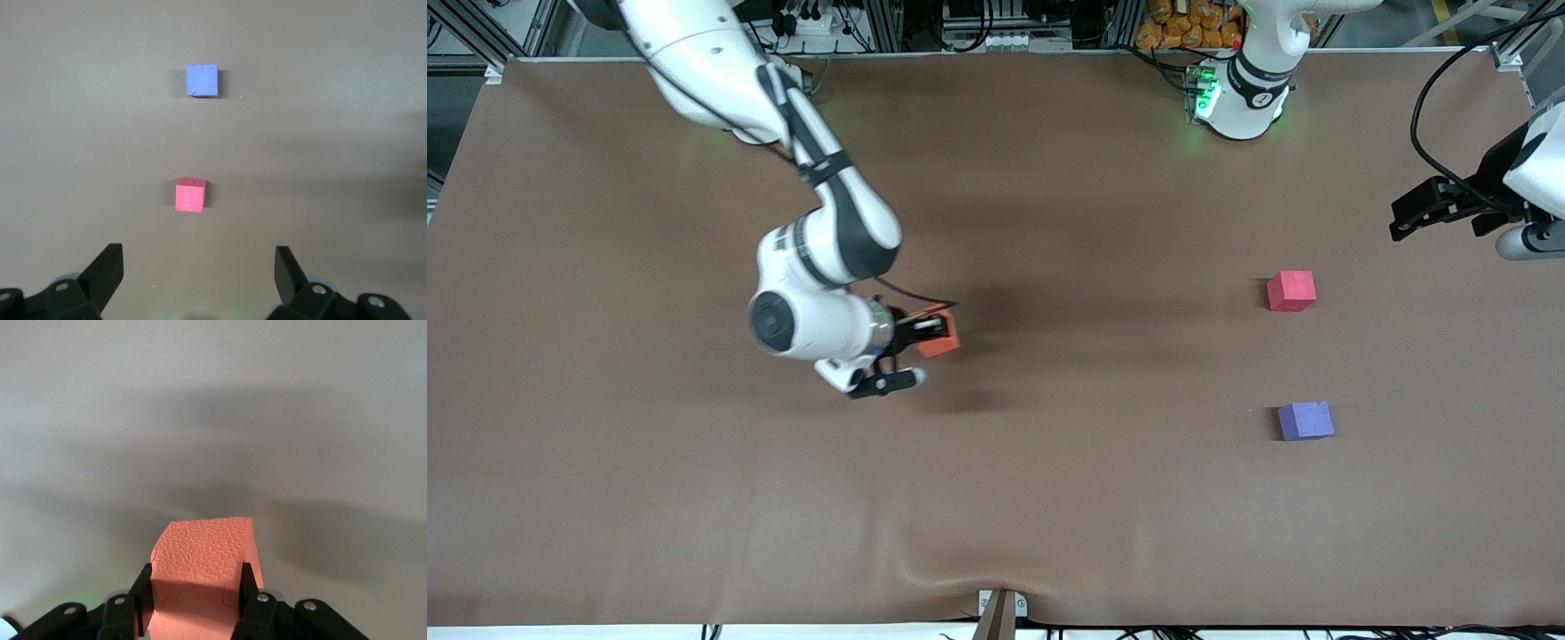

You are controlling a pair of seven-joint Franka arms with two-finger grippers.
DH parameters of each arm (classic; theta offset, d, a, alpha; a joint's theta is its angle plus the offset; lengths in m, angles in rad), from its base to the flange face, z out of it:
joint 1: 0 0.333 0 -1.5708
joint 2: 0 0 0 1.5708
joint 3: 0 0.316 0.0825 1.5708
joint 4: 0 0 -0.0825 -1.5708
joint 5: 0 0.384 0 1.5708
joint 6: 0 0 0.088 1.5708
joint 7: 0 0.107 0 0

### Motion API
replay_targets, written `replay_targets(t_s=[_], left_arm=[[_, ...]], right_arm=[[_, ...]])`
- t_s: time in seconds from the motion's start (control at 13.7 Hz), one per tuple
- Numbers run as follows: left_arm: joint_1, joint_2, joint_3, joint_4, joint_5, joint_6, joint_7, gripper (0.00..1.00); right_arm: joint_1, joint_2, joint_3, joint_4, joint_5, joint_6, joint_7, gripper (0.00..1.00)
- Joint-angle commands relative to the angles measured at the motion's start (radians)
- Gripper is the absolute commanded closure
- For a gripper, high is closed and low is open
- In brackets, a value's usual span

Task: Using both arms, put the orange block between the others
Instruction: 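Carry the orange cube with the right gripper toward the table middle, then grasp the orange cube with the left gripper while the right gripper releases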

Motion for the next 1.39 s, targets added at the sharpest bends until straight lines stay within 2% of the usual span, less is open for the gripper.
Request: replay_targets(t_s=[0.0, 0.44, 0.73, 1.02, 1.17, 1.32], left_arm=[[0.005, 0.000, 0.001, 0.001, -0.018, 0.002, 0.010, 0.00], [0.000, 0.031, -0.002, 0.001, -0.020, 0.007, 0.003, 0.00], [-0.012, 0.051, -0.006, 0.003, -0.020, 0.019, 0.000, 0.00], [-0.023, 0.058, -0.006, 0.003, -0.020, 0.028, 0.000, 0.00], [-0.025, 0.072, -0.006, 0.003, -0.021, 0.028, 0.000, 0.00], [-0.034, 0.083, -0.006, 0.004, -0.036, 0.050, -0.003, 0.00]], right_arm=[[0.089, 0.026, -0.014, -0.005, 0.047, 0.093, 0.134, 0.43], [0.249, 0.109, -0.014, 0.049, 0.061, 0.246, 0.412, 0.38], [0.275, 0.144, -0.014, 0.078, 0.061, 0.286, 0.461, 0.36], [0.304, 0.189, -0.014, 0.097, 0.061, 0.361, 0.461, 0.23], [0.309, 0.191, -0.016, 0.097, 0.055, 0.371, 0.454, 0.02], [0.298, 0.178, -0.016, 0.097, 0.050, 0.363, 0.449, 0.00]])
